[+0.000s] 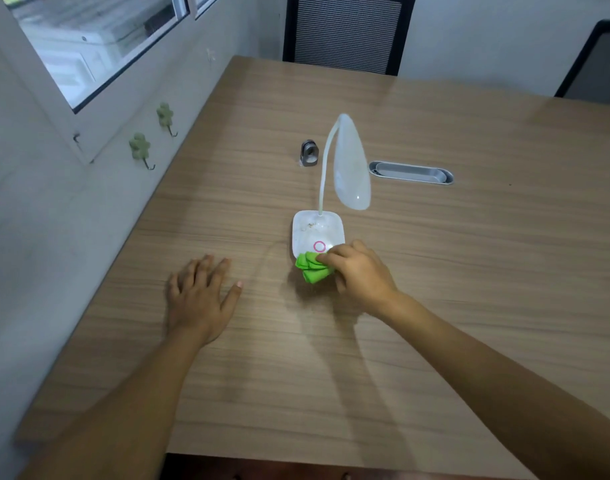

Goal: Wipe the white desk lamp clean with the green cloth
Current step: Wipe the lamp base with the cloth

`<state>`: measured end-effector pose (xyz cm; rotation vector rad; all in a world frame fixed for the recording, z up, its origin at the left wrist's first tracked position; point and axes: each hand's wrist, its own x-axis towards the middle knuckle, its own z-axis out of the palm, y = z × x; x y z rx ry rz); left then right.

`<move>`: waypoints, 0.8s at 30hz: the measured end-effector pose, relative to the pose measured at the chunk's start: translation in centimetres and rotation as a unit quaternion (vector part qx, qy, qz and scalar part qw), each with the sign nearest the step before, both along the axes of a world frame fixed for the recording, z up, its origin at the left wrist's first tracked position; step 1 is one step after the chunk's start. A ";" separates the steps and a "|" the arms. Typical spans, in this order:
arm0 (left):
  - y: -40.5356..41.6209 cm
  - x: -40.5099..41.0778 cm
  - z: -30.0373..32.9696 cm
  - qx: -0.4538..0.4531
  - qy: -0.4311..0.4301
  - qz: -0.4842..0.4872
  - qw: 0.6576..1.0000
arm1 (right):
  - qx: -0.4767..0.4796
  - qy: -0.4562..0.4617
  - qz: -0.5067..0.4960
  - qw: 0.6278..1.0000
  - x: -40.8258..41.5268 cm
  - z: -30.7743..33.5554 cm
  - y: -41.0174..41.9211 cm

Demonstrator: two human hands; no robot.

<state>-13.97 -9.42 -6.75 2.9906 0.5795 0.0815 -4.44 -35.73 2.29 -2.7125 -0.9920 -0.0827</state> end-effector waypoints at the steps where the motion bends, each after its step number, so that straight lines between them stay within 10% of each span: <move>1: 0.0 0.0 0.0 -0.001 0.000 0.000 1.000 | 0.010 -0.005 -0.008 1.000 0.5 0.3 0.0; 7: 0.1 0.0 -0.2 -0.002 0.001 0.001 1.000 | -0.036 0.001 -0.170 0.985 6.0 0.5 0.7; 16: -0.1 0.0 0.1 0.006 -0.009 0.002 1.000 | -0.019 0.020 -0.005 1.000 1.2 0.2 1.5; 24: 0.1 0.0 -0.4 0.012 -0.018 0.000 1.000 | -0.034 0.038 -0.108 0.993 3.1 0.3 1.8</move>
